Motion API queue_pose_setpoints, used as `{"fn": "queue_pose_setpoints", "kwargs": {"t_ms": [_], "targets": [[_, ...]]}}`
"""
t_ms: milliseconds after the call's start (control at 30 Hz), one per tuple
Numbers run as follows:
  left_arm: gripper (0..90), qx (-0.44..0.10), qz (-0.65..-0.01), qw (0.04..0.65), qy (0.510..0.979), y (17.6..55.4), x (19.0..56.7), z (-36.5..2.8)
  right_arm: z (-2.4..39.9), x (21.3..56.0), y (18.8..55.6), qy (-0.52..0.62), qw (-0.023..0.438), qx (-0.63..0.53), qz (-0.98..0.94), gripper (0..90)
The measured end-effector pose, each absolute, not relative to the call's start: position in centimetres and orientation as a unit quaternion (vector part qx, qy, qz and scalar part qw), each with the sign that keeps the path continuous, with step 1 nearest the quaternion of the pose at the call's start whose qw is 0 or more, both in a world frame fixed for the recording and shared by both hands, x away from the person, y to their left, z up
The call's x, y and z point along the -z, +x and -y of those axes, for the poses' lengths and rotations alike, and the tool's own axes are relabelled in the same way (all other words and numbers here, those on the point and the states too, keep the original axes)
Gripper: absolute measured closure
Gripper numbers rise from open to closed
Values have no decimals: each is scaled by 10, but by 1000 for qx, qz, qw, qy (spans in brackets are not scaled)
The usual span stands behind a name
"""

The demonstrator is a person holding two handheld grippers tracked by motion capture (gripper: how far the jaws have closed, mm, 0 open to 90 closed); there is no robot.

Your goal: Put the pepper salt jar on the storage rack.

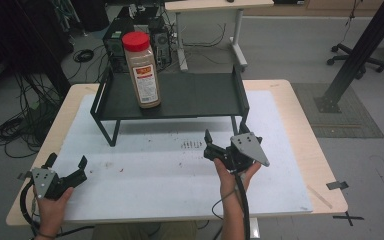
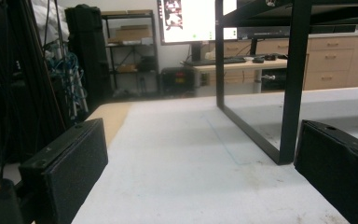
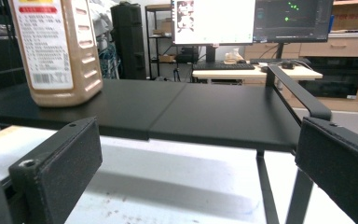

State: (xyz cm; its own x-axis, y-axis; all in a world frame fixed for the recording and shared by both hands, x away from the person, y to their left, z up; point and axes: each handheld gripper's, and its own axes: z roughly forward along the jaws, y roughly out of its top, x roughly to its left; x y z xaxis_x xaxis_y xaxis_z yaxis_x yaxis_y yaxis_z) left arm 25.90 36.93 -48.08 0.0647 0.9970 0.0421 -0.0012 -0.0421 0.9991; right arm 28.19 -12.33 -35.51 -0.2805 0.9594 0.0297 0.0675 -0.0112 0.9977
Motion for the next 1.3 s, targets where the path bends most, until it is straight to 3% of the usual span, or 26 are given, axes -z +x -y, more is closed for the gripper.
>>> {"fn": "queue_pose_setpoints", "kwargs": {"t_ms": [767,1300], "targets": [[32,-494,-474,505,526,259,481,-369,136,442,279,489,383,-542,-567,9],[32,-494,-475,503,527,259,481,-369,136,475,281,508,368,-528,-573,15]]}}
